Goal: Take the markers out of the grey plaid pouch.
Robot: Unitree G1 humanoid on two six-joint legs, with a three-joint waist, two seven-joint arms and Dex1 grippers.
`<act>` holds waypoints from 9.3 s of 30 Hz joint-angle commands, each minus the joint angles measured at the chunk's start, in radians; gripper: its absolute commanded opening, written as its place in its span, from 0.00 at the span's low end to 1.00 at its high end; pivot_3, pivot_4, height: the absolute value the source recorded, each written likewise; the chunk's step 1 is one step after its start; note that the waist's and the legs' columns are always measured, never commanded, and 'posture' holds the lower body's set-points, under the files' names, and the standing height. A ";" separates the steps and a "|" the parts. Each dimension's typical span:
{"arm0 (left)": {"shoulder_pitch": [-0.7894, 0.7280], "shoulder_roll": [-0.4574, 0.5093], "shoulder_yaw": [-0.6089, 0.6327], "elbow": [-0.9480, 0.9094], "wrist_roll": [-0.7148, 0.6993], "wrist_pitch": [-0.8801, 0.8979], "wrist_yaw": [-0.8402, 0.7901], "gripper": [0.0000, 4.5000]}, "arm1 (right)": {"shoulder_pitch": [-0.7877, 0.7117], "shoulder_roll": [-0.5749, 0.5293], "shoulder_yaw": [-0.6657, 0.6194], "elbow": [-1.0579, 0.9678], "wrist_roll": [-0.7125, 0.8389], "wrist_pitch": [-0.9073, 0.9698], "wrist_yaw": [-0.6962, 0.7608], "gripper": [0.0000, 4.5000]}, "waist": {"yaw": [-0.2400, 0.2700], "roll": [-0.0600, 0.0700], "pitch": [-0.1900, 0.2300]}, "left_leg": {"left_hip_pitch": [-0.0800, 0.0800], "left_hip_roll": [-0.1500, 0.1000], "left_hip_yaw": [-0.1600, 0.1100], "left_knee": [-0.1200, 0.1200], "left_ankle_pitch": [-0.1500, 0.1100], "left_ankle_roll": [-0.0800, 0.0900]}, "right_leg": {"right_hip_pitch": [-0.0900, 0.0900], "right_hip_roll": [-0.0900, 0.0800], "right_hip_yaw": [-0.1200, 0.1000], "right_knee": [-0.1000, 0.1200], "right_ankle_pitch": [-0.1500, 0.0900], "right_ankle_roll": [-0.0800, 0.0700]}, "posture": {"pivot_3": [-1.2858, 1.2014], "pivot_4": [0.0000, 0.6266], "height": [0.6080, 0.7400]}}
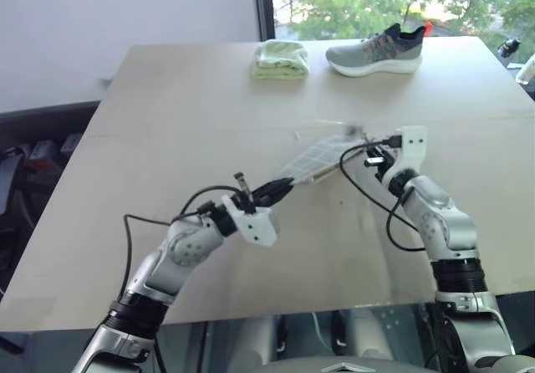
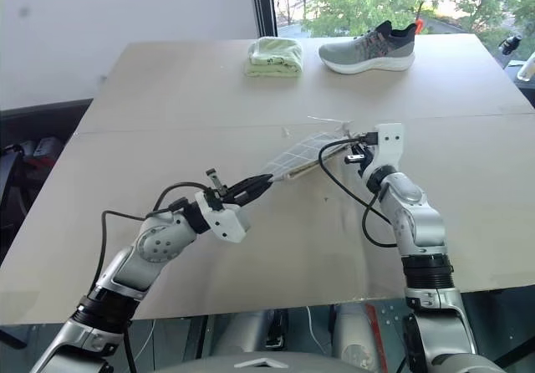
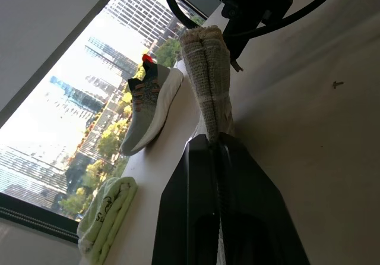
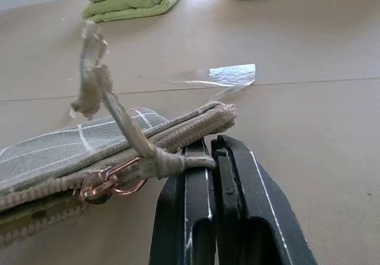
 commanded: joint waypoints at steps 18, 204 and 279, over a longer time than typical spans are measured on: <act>0.005 0.017 0.049 0.029 -0.026 -0.015 -0.004 0.00 | 0.143 -0.458 -0.012 -0.378 0.240 0.304 0.565 0.63 | 0.010 -0.001 0.000 | 0.002 0.001 -0.001 0.003 -0.003 0.005 | 0.002 0.000 0.001 0.000 0.000 0.000 | 0.52 0.24 1.00; -0.238 -0.154 -0.085 0.159 -0.344 0.149 -0.373 0.00 | 0.016 -0.313 0.362 -0.052 -0.590 -0.324 0.423 0.99 | 0.019 -0.004 0.000 | 0.000 0.004 0.000 0.013 -0.001 0.001 | 0.004 0.005 0.002 0.002 0.000 0.000 | 0.52 0.24 1.00; -0.261 -0.160 -0.062 0.229 -0.337 0.174 -0.454 0.00 | -0.236 -0.359 0.394 0.197 -0.503 -0.161 0.737 0.45 | 0.023 -0.003 0.000 | -0.001 0.004 0.000 0.013 -0.001 0.001 | 0.003 0.006 0.003 0.001 0.000 -0.001 | 0.52 0.24 1.00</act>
